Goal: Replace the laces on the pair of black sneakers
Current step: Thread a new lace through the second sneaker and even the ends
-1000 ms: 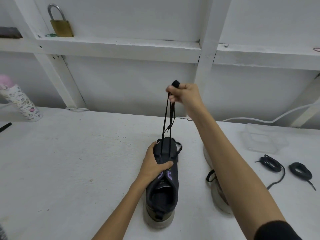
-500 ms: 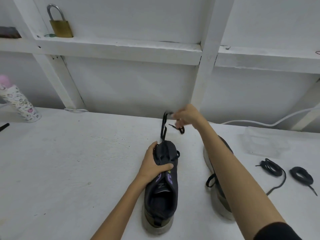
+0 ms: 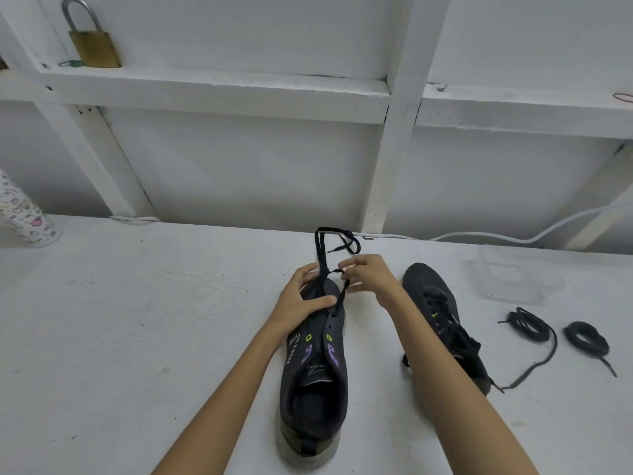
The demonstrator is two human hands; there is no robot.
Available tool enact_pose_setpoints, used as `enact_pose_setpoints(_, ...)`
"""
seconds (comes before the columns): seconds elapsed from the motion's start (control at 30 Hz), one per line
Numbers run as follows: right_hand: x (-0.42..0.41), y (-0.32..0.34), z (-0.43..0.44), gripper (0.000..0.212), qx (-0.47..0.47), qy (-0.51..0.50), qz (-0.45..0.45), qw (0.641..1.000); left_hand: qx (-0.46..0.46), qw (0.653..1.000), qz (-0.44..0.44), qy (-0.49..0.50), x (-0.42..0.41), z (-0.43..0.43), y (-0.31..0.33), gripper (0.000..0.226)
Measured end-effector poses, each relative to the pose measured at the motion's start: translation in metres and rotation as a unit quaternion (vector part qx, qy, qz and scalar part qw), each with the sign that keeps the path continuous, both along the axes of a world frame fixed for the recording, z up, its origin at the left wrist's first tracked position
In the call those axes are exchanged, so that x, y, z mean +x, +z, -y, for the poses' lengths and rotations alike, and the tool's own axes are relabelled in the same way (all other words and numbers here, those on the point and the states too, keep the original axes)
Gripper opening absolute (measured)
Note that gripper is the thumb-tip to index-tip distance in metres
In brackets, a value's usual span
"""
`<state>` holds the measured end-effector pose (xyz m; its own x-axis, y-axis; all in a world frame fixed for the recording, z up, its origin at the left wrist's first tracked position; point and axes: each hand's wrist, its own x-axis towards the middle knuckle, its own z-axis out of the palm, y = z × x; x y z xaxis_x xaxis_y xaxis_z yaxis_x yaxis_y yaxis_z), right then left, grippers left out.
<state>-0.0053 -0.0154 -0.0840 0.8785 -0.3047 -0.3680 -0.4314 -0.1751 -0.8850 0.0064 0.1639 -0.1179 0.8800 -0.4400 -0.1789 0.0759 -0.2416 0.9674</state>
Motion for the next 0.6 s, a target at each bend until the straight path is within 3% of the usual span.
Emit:
enact_pose_setpoints(0.13, -0.005, 0.009, 0.006, 0.018, 0.000, -0.042, -0.008, 0.999, -0.016, 1.000, 0.006, -0.011, -0.005, -0.008, 0.000, 0.072)
enact_pose_setpoints(0.2, -0.009, 0.010, 0.011, 0.013, -0.141, -0.007, -0.064, 0.988, -0.011, 1.000, 0.017, -0.015, -0.011, -0.013, -0.003, 0.080)
enact_pose_setpoints(0.27, -0.016, 0.013, 0.010, 0.008, -0.319, 0.098, -0.164, 0.928, 0.002, 1.000, 0.027, -0.016, -0.019, -0.018, -0.007, 0.087)
enact_pose_setpoints(0.33, -0.021, 0.011, 0.003, 0.010, -0.384, 0.156, -0.206, 0.886, 0.011, 0.999, 0.036, -0.011, -0.027, -0.021, -0.010, 0.086)
enact_pose_setpoints(0.4, -0.018, 0.007, -0.003, 0.015, -0.380, 0.136, -0.157, 0.901, 0.018, 0.998, 0.050, -0.014, -0.032, -0.021, -0.011, 0.079)
enact_pose_setpoints(0.5, -0.009, 0.004, -0.015, 0.044, -0.264, 0.096, -0.085, 0.956, 0.025, 0.997, 0.070, -0.014, -0.033, -0.017, -0.011, 0.078)
enact_pose_setpoints(0.6, -0.004, 0.006, -0.025, 0.053, -0.266, 0.099, -0.083, 0.955, 0.035, 0.995, 0.091, -0.013, -0.034, -0.013, -0.011, 0.078)
